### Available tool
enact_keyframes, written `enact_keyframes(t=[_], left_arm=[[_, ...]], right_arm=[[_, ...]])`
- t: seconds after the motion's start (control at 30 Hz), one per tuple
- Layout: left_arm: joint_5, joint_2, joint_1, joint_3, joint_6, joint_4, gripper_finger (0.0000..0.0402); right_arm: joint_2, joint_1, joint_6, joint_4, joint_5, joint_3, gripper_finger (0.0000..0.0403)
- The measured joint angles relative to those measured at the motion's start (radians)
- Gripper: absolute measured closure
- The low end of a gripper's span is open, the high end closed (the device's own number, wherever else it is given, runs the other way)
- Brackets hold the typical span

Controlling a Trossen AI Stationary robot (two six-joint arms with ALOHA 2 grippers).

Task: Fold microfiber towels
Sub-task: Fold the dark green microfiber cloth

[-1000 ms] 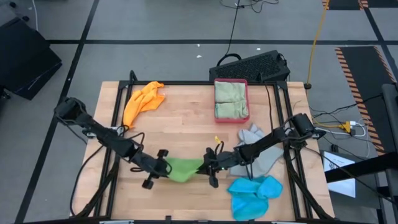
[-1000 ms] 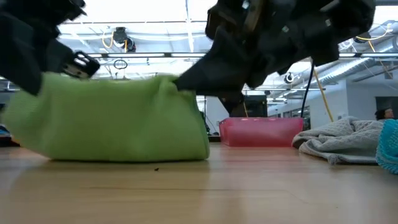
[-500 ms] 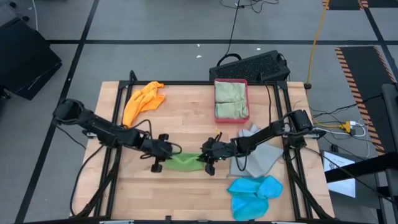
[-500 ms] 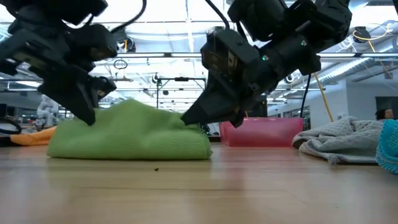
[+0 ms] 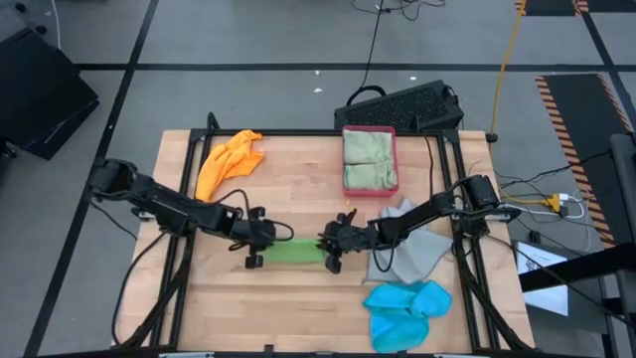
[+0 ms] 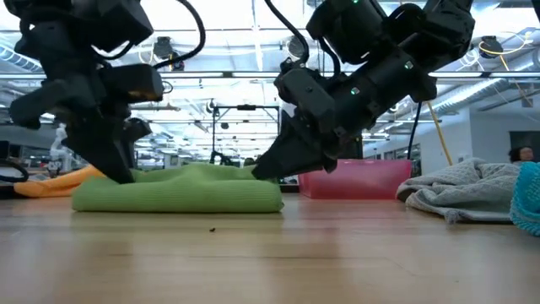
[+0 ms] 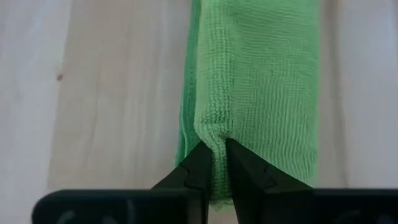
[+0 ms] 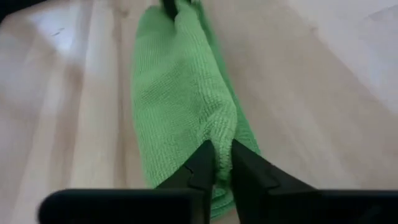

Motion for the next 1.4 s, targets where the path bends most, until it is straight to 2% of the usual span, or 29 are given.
enact_keyframes(t=[0.13,0.23,0.37,0.47,0.67,0.83,1.03,1.17,1.4], left_arm=[[-0.044,0.03,0.0,0.0,-0.022,0.0,0.0341],[-0.065,0.049,0.0,0.0,-0.023,0.007,0.0324],[-0.076,0.05,0.0,0.0,-0.041,0.004,0.0304],[-0.088,0.05,0.0,0.0,-0.046,0.003,0.0292],[-0.134,0.05,0.0,0.0,-0.042,0.003,0.0272],[-0.144,0.05,0.0,0.0,-0.04,0.002,0.0238],[-0.167,0.05,0.0,0.0,-0.026,0.002,0.0205],[-0.168,0.031,0.0,0.0,-0.019,-0.032,0.0198],[-0.21,-0.104,0.0,0.0,-0.022,-0.192,0.0197]], right_arm=[[-0.005,0.0,-0.044,0.01,0.011,0.0,0.0309],[-0.022,0.007,-0.083,0.016,0.069,0.0,0.0281],[-0.037,0.02,-0.193,0.069,0.134,-0.001,0.0264],[-0.027,0.03,-0.302,0.215,0.101,-0.001,0.0263],[0.08,0.022,-0.418,0.464,-0.03,0.0,0.0282],[0.204,-0.003,-0.387,0.605,-0.031,0.007,0.0314],[0.347,-0.032,-0.311,0.65,-0.03,0.038,0.0368],[0.382,-0.036,-0.258,0.663,-0.023,0.044,0.0395],[0.383,-0.035,-0.251,0.647,-0.021,0.042,0.0397]])
